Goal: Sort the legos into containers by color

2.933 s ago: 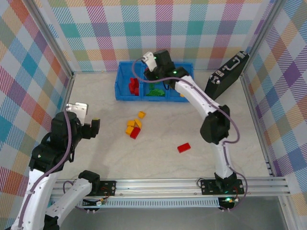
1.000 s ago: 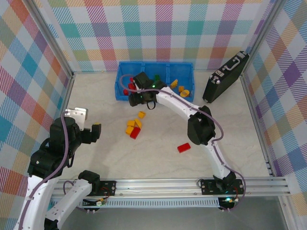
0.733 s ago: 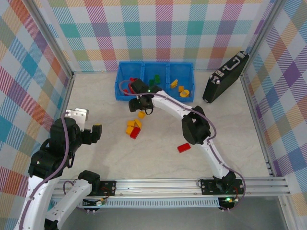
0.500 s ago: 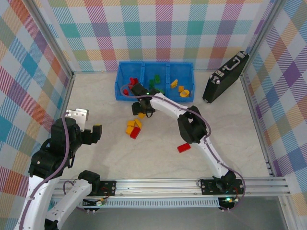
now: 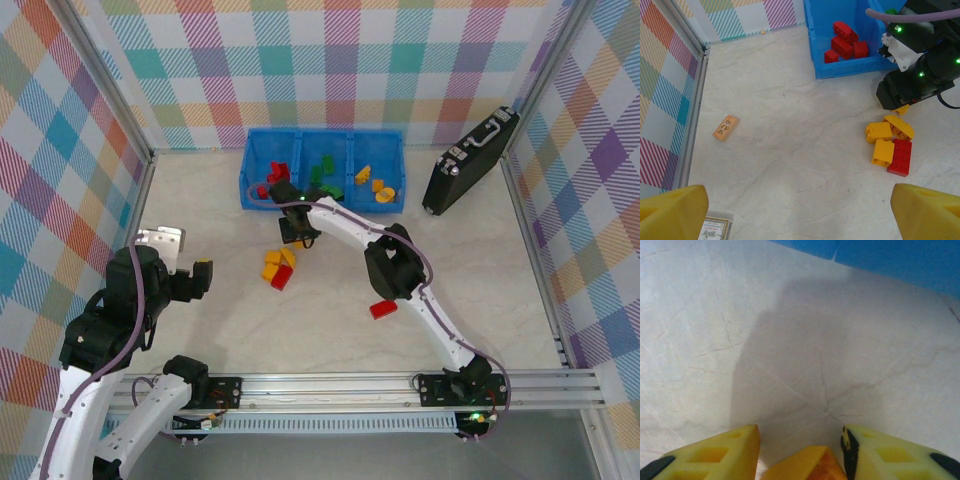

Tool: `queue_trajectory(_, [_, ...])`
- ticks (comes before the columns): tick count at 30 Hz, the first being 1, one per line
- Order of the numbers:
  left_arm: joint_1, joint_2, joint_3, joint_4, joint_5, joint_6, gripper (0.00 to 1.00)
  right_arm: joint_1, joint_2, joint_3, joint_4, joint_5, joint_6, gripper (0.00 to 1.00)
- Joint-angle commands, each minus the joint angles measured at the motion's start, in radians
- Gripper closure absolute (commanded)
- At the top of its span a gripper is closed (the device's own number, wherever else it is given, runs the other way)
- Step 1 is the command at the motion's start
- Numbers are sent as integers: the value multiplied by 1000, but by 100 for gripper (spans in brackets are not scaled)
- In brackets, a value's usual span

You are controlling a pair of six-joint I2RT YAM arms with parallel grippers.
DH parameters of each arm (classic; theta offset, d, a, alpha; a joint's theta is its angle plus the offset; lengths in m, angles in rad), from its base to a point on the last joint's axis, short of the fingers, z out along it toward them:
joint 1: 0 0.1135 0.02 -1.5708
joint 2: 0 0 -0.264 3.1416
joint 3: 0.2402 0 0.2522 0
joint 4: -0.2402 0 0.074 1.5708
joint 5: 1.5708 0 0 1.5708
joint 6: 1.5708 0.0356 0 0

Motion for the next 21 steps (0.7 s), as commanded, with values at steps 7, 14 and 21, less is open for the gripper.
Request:
queue_trajectory(7, [8, -26, 10, -11, -12, 2, 6, 12, -159, -254, 3, 9, -25, 64])
queue_trajectory(14, [8, -33, 6, -6, 3, -13, 6, 11, -277, -376, 25, 38, -72, 62])
queue_trajectory(21, [8, -31, 8, 1, 9, -16, 6, 11, -380, -430, -3, 72, -35, 23])
